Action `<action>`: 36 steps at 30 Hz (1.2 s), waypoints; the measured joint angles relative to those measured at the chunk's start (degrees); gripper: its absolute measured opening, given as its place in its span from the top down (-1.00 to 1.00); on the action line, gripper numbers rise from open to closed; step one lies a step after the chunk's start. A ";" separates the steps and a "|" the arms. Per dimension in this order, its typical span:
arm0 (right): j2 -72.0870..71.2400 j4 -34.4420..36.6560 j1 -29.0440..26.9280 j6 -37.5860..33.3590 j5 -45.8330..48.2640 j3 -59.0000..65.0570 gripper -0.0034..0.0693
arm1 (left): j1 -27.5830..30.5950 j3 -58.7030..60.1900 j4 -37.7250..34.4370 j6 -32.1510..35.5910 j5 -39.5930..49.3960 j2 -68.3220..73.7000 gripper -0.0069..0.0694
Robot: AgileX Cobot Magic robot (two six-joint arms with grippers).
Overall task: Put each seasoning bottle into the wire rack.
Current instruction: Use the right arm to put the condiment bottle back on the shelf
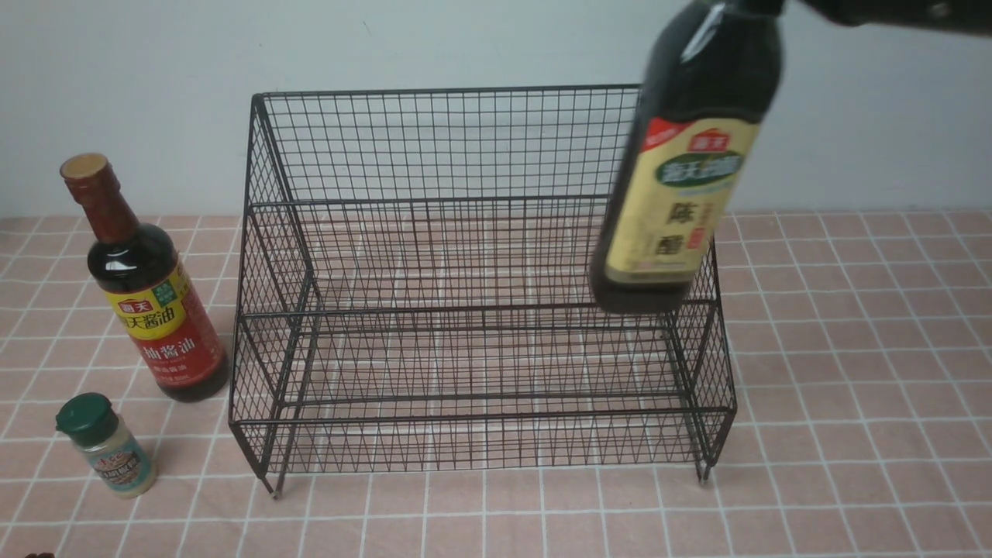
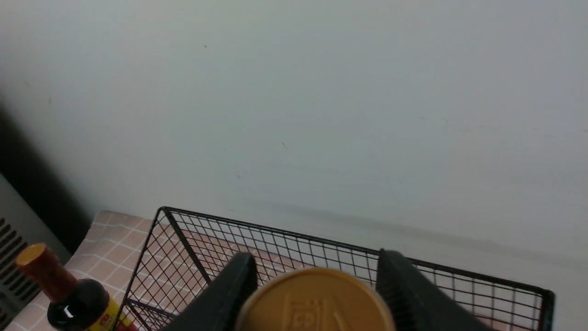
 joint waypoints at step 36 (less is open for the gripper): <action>14.47 -0.39 0.55 -0.82 2.88 -0.68 -0.08 | 0.00 0.00 0.00 0.00 0.00 0.00 0.84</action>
